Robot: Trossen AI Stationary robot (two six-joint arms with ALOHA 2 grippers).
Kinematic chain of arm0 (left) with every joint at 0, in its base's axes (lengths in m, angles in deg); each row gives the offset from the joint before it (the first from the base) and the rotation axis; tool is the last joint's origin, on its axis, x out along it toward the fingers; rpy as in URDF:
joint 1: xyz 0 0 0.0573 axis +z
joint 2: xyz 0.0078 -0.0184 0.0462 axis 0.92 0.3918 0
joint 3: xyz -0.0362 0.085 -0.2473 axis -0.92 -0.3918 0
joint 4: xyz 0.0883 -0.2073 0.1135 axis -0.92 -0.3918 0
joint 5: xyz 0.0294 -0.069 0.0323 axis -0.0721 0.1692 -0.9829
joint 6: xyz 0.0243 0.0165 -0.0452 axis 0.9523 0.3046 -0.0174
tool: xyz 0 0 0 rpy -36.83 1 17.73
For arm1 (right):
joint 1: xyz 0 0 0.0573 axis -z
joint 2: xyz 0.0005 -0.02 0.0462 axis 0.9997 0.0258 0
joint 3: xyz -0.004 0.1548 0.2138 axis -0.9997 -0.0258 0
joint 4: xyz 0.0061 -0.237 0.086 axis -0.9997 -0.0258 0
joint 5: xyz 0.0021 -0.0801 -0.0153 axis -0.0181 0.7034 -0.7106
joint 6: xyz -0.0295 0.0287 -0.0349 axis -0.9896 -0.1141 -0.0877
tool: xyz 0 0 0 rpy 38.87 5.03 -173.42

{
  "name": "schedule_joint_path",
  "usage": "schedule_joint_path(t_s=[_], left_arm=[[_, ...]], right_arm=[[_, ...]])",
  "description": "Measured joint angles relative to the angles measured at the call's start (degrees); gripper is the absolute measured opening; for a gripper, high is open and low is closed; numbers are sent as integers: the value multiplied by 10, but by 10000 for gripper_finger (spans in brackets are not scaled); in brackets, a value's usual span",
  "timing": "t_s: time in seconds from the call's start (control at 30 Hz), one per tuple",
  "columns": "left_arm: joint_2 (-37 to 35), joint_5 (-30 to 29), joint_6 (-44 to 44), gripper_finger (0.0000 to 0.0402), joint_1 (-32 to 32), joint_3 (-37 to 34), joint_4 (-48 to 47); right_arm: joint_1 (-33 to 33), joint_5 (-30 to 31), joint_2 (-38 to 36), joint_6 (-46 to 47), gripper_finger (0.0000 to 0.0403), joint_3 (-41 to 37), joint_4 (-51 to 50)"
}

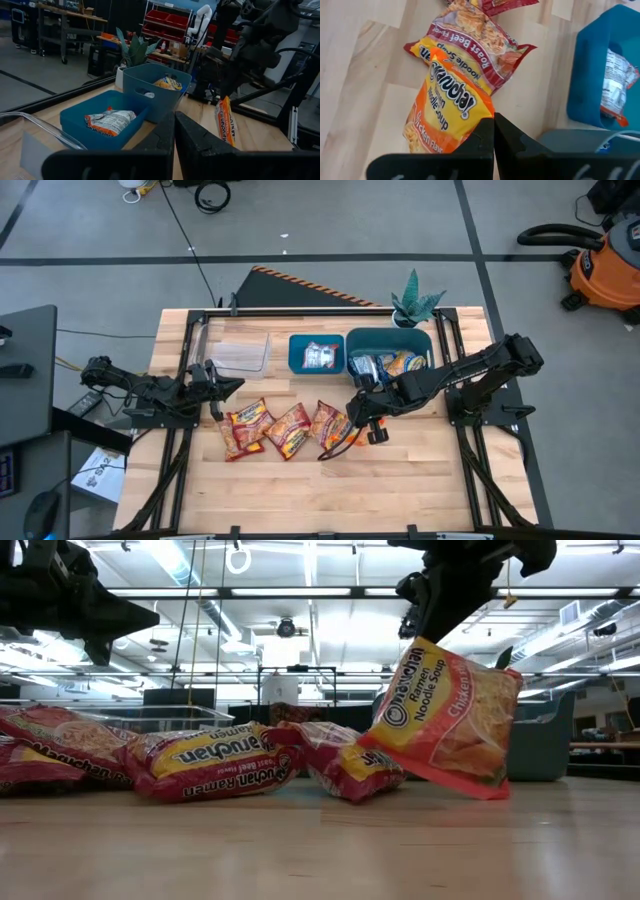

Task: Sort Maruchan noodles
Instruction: Put the orange noodle pack into the blue bin

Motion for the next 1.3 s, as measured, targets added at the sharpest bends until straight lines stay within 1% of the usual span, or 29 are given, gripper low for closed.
schedule_joint_path(t_s=[0.3,0.4,0.6,0.73,1.0,1.2,1.3], left_arm=[[0,0,0,16,0,0,0],[0,0,0,16,0,0,0],[0,0,0,16,0,0,0],[0,0,0,16,0,0,0],[0,0,0,16,0,0,0],[0,0,0,16,0,0,0],[0,0,0,16,0,0,0]], right_arm=[[0,6,-1,8,2,0,-1],[0,17,-5,9,2,0,-1],[0,38,-6,7,2,30,1],[10,37,-6,-21,4,41,18],[67,27,-6,-116,5,45,95],[126,13,-6,-183,6,45,193],[162,-10,-6,-219,6,45,241]])
